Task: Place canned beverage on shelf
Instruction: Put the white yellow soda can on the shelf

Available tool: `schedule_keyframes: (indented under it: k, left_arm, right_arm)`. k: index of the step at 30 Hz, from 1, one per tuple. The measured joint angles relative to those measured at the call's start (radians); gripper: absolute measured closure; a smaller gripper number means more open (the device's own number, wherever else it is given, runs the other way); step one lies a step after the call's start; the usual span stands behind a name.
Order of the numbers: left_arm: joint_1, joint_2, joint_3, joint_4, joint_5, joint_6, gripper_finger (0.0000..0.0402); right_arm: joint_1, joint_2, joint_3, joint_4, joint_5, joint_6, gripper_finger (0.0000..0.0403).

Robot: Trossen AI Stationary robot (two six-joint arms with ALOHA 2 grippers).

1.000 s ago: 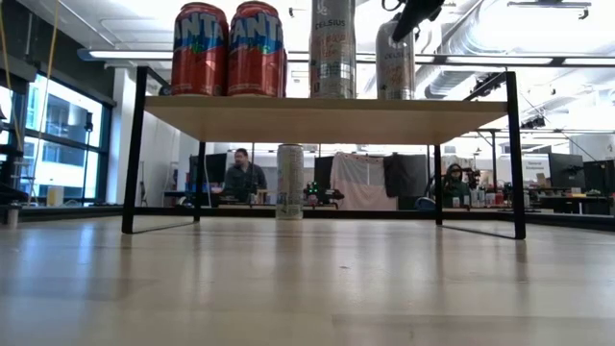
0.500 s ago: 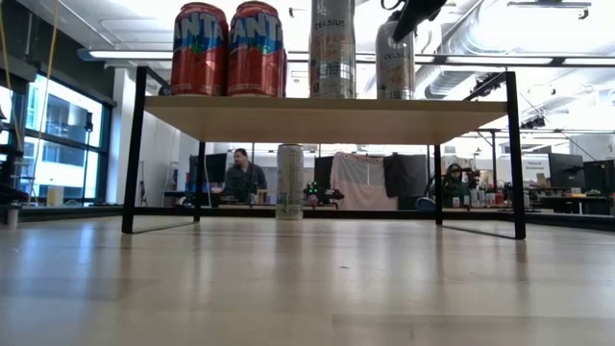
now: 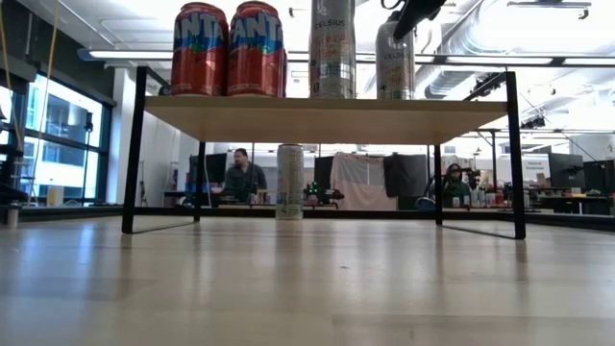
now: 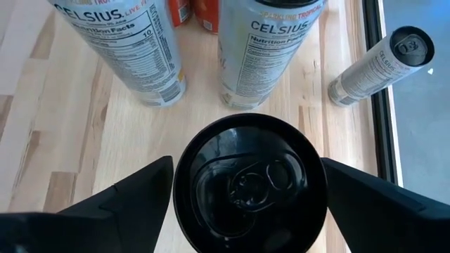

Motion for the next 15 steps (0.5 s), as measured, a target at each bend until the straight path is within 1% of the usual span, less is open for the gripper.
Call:
schedule_keyframes:
  k: [7,15]
  left_arm:
    - [0.021,0.000,0.000,0.000,0.000,0.000,0.0401]
    - [0.025,0.000,0.000,0.000,0.000,0.017,0.0401]
  right_arm:
    - [0.000,0.000,0.000,-0.001,0.023,0.011,0.0066]
    - [0.000,-0.001,0.000,-0.001,0.024,0.011,0.0066]
